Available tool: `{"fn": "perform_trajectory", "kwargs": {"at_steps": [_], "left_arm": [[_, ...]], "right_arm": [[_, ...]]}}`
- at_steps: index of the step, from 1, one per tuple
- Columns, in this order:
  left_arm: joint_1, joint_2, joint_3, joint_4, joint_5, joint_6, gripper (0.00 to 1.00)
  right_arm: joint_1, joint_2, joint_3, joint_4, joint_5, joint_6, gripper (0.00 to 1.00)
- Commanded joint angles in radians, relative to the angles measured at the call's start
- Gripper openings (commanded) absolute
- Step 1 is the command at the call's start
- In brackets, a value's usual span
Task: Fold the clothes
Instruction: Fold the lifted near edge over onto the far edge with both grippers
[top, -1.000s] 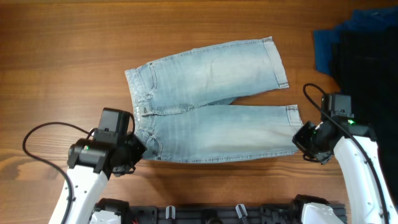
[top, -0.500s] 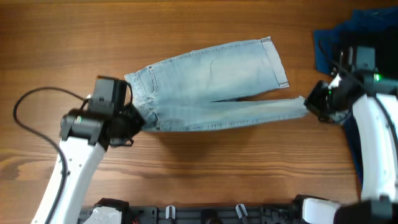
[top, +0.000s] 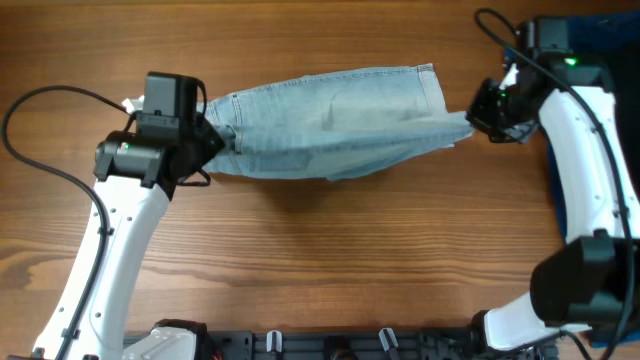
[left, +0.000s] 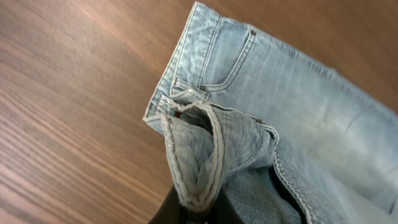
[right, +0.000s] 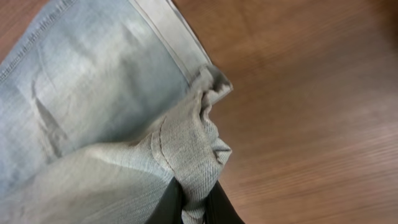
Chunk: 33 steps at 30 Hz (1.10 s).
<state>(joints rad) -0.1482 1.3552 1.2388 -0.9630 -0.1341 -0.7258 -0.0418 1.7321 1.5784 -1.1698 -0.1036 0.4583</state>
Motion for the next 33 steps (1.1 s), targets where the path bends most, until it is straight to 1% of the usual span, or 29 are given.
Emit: {"fn": "perform_trajectory", "kwargs": {"at_steps": [1, 5, 11, 16, 17, 19, 25, 26, 27, 28, 29, 30, 31, 33], "left_arm": [[0.057, 0.022, 0.026, 0.075, -0.106, 0.016, 0.04], [0.073, 0.061, 0.026, 0.156, -0.107, 0.016, 0.04], [0.074, 0.167, 0.026, 0.276, -0.150, 0.016, 0.04], [0.079, 0.271, 0.026, 0.378, -0.155, 0.016, 0.04], [0.079, 0.289, 0.026, 0.389, -0.155, 0.016, 0.04], [0.079, 0.322, 0.026, 0.417, -0.155, 0.016, 0.04], [0.079, 0.401, 0.026, 0.528, -0.155, 0.016, 0.04], [0.079, 0.412, 0.026, 0.552, -0.155, 0.016, 0.07], [0.079, 0.419, 0.026, 0.569, -0.155, 0.016, 0.14], [0.079, 0.425, 0.026, 0.588, -0.155, 0.016, 0.34], [0.079, 0.429, 0.026, 0.615, -0.155, 0.032, 0.46], [0.079, 0.429, 0.026, 0.636, -0.155, 0.054, 0.55], [0.079, 0.423, 0.026, 0.676, -0.151, 0.102, 0.62], [0.079, 0.399, 0.046, 0.706, -0.148, 0.190, 0.68]], "right_arm": [[0.018, 0.054, 0.021, 0.061, 0.053, 0.017, 0.04], [0.042, 0.096, 0.021, 0.136, 0.042, 0.042, 0.04], [0.065, 0.154, 0.020, 0.230, 0.042, 0.065, 0.04], [0.088, 0.206, 0.020, 0.329, 0.043, 0.066, 0.04], [0.094, 0.218, 0.020, 0.349, 0.043, 0.066, 0.07], [0.109, 0.251, 0.020, 0.391, 0.043, 0.068, 0.09], [0.146, 0.336, 0.020, 0.553, 0.043, 0.066, 0.10], [0.151, 0.352, 0.018, 0.593, 0.043, 0.066, 0.20], [0.154, 0.361, 0.018, 0.620, 0.043, 0.066, 0.44], [0.156, 0.372, 0.018, 0.647, 0.042, 0.066, 0.60], [0.156, 0.378, 0.018, 0.677, 0.039, 0.064, 0.66], [0.156, 0.380, 0.018, 0.700, 0.035, 0.053, 0.71], [0.156, 0.380, 0.019, 0.735, 0.015, 0.010, 0.73], [0.153, 0.368, 0.028, 0.782, -0.043, -0.097, 0.87]]}}
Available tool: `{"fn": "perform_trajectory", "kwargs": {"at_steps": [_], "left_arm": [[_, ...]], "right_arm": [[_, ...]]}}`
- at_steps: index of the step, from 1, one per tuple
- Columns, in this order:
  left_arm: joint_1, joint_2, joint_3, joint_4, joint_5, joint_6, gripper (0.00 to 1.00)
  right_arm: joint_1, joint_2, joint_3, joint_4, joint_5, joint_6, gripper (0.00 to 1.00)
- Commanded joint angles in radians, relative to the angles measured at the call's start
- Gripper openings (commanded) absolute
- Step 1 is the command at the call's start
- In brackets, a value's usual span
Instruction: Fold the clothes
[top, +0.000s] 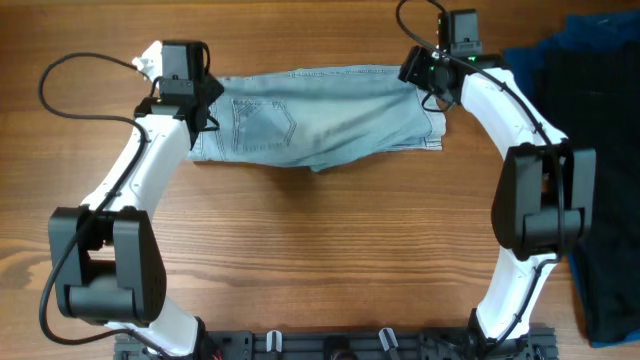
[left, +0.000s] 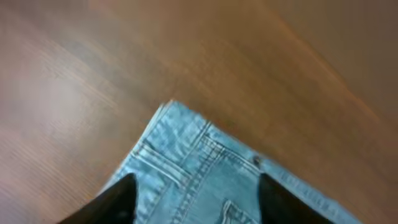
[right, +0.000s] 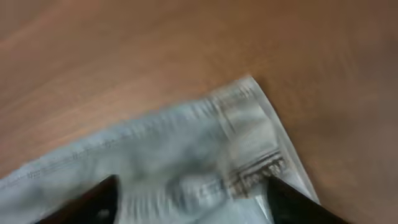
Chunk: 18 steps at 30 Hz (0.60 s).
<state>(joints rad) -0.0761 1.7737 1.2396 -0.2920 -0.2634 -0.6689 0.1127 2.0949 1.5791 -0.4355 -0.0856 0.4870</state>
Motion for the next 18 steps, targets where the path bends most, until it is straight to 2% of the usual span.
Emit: {"fn": "perform_trajectory", "kwargs": {"at_steps": [1, 3, 4, 5, 6, 7, 8, 9, 10, 11, 12, 13, 15, 16, 17, 18], "left_arm": [[0.007, -0.034, 0.064, 0.027, -0.018, 0.164, 0.74], [0.007, -0.067, 0.105, -0.032, -0.017, 0.172, 0.78], [0.007, -0.083, 0.115, -0.063, -0.010, 0.172, 0.75], [0.007, -0.095, 0.117, -0.087, 0.009, 0.172, 0.68], [0.007, -0.102, 0.117, -0.113, 0.037, 0.172, 0.50], [0.007, -0.104, 0.116, -0.146, 0.076, 0.172, 0.28], [0.007, -0.103, 0.116, -0.172, 0.098, 0.172, 0.13], [0.007, -0.094, 0.116, -0.197, 0.113, 0.172, 0.08], [0.007, -0.089, 0.116, -0.211, 0.119, 0.171, 0.06], [0.007, -0.070, 0.116, -0.222, 0.125, 0.172, 0.07], [0.007, -0.048, 0.116, -0.220, 0.135, 0.172, 0.09], [0.007, -0.032, 0.116, -0.217, 0.137, 0.172, 0.12], [0.009, 0.004, 0.116, -0.205, 0.135, 0.202, 0.27], [0.014, 0.026, 0.116, -0.190, 0.136, 0.227, 0.45], [0.022, 0.043, 0.116, -0.178, 0.136, 0.237, 0.52], [0.033, 0.064, 0.116, -0.163, 0.136, 0.240, 0.54]], "right_arm": [[-0.002, -0.004, 0.037, 0.046, -0.069, -0.156, 0.92], [-0.006, -0.038, 0.065, -0.004, -0.070, -0.213, 0.95], [-0.007, -0.058, 0.069, -0.024, -0.073, -0.229, 0.95], [-0.007, -0.078, 0.069, -0.045, -0.073, -0.230, 0.92], [-0.007, -0.103, 0.069, -0.079, -0.074, -0.230, 0.87], [-0.007, -0.123, 0.069, -0.119, -0.073, -0.231, 0.67], [-0.007, -0.130, 0.069, -0.143, -0.074, -0.229, 0.53], [-0.007, -0.136, 0.069, -0.187, -0.074, -0.225, 0.39], [-0.007, -0.136, 0.069, -0.221, -0.078, -0.225, 0.29], [-0.007, -0.135, 0.063, -0.257, -0.081, -0.225, 0.17], [-0.007, -0.133, 0.047, -0.278, -0.081, -0.229, 0.10], [-0.007, -0.133, 0.040, -0.290, -0.081, -0.234, 0.09], [-0.007, -0.133, 0.026, -0.322, -0.080, -0.252, 0.12], [-0.007, -0.133, 0.023, -0.343, -0.080, -0.252, 0.14], [-0.007, -0.133, 0.023, -0.359, -0.080, -0.253, 0.15], [-0.007, -0.133, 0.023, -0.383, -0.080, -0.253, 0.16]]}}
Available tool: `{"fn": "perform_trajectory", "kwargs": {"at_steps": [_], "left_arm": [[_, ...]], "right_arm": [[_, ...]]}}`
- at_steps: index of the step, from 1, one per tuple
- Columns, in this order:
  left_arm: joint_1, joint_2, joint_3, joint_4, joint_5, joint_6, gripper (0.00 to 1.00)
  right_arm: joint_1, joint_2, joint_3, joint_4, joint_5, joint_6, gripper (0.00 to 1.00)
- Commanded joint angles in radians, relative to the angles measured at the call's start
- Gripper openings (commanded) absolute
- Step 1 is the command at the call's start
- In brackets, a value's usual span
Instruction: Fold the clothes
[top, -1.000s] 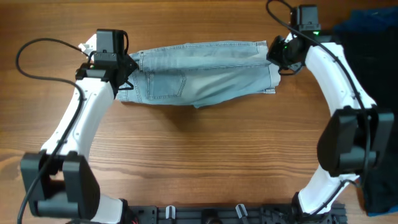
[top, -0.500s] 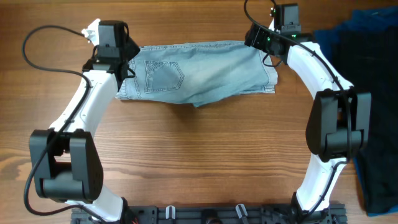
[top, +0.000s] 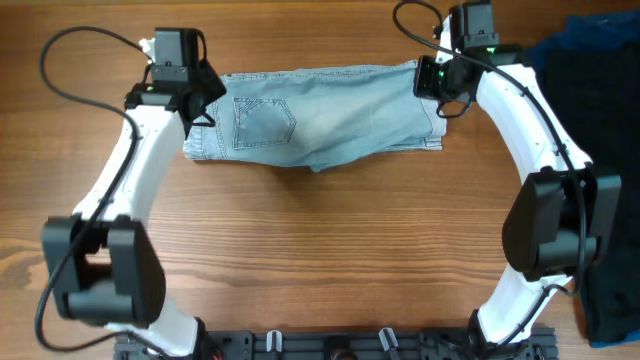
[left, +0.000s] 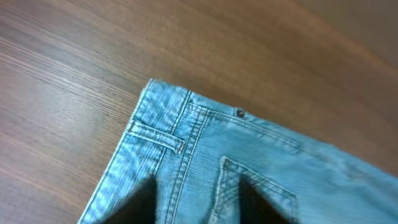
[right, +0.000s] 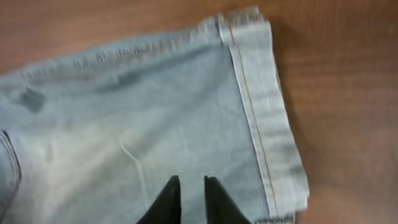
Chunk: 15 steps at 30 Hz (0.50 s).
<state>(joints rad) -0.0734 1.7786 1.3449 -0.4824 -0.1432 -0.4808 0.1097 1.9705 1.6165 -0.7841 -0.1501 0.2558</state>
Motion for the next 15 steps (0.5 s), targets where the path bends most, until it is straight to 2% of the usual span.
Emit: {"fn": "perform_trajectory", "kwargs": {"at_steps": [1, 4, 9, 11, 15], "left_arm": [[0.042, 0.079, 0.011, 0.043, 0.016, 0.052, 0.54], [0.084, 0.131, 0.011, 0.083, 0.035, 0.051, 0.52], [0.166, 0.216, 0.011, 0.139, 0.213, 0.051, 0.51], [0.181, 0.244, 0.011, 0.156, 0.218, 0.052, 0.54], [0.185, 0.265, 0.011, 0.180, 0.230, 0.056, 0.54]], "right_arm": [[-0.004, -0.009, -0.015, -0.043, -0.016, -0.022, 0.17], [-0.004, -0.009, -0.015, -0.040, -0.016, -0.045, 0.17], [-0.004, -0.004, -0.015, -0.037, -0.017, -0.073, 0.15], [-0.001, 0.009, -0.018, -0.040, -0.017, -0.073, 0.13], [0.005, 0.044, -0.052, -0.028, -0.035, -0.078, 0.12]]}}
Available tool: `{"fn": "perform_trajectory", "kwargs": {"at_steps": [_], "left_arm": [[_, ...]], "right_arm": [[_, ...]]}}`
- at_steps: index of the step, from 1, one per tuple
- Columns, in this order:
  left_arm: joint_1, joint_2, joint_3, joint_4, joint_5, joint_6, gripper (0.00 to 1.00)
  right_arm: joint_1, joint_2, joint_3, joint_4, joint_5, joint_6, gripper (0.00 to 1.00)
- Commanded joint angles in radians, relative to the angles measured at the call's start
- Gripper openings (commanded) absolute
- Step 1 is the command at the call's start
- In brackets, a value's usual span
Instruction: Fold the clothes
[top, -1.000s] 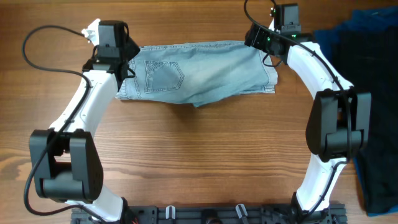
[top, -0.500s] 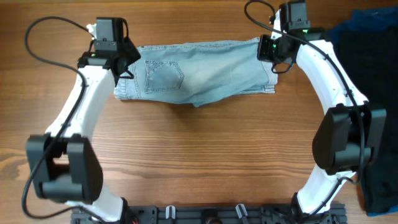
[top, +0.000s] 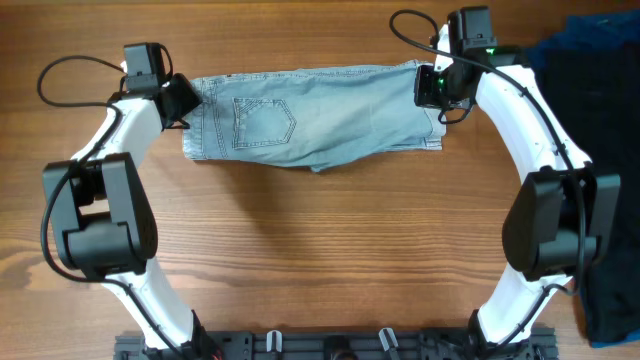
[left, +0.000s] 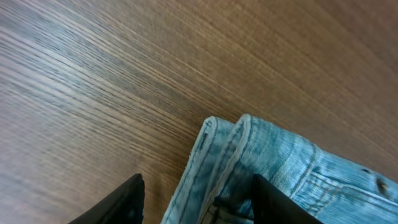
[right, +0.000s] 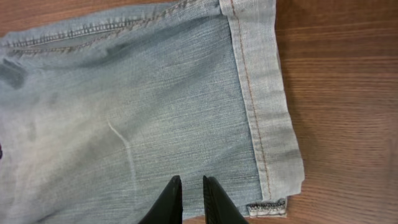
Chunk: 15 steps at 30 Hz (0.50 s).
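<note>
Light blue jeans (top: 320, 115) lie folded lengthwise at the far side of the table, back pocket up. My left gripper (top: 182, 97) is at their waistband end. In the left wrist view it (left: 199, 208) stands open, its fingers either side of the waistband corner (left: 249, 143). My right gripper (top: 437, 88) hovers at the hem end. In the right wrist view it (right: 190, 202) is shut, empty, above the denim (right: 124, 112) just inside the cuff (right: 264, 93).
A pile of dark blue and black clothes (top: 595, 120) lies along the right edge of the table. Bare wooden tabletop (top: 320, 250) stretches in front of the jeans. The arms' cables loop above the far corners.
My left gripper has moved left from over the back pocket area to the waistband's outer edge, jaws open wide. The right gripper has barely moved and stays shut. The jeans lie unchanged.
First both grippers held the jeans' ends, lifted and stretched between them. Then the jeans lay flat at the far side with both grippers open over the ends. Then the right gripper was shut over the hem; now the left is at the waist edge.
</note>
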<state>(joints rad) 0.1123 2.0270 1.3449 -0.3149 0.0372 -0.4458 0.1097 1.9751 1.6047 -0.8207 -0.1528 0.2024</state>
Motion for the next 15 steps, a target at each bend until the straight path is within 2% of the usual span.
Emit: {"fn": "perform_trajectory", "kwargs": {"at_steps": [1, 6, 8, 9, 12, 13, 15], "left_arm": [[-0.002, 0.016, 0.011, 0.021, 0.066, 0.021, 0.54], [-0.002, 0.016, 0.011, 0.042, 0.120, 0.021, 0.59], [-0.002, 0.016, 0.011, 0.038, 0.132, 0.021, 0.56], [-0.002, 0.016, 0.011, 0.029, 0.153, 0.021, 0.48], [-0.002, 0.016, 0.011, 0.007, 0.156, 0.022, 0.10], [-0.001, 0.014, 0.011, 0.007, 0.156, 0.032, 0.04], [0.002, -0.003, 0.011, 0.003, 0.155, 0.050, 0.04]], "right_arm": [[0.007, 0.047, -0.060, 0.020, -0.060, -0.043, 0.11], [0.009, 0.053, -0.075, 0.022, -0.067, -0.049, 0.13], [0.009, 0.053, -0.075, 0.013, -0.066, -0.049, 0.13], [0.009, 0.053, -0.075, 0.008, -0.066, -0.049, 0.14], [0.009, 0.053, -0.075, 0.000, -0.066, -0.049, 0.15], [0.009, 0.053, -0.075, 0.000, -0.066, -0.049, 0.15], [0.009, 0.053, -0.075, 0.001, -0.066, -0.066, 0.13]]}}
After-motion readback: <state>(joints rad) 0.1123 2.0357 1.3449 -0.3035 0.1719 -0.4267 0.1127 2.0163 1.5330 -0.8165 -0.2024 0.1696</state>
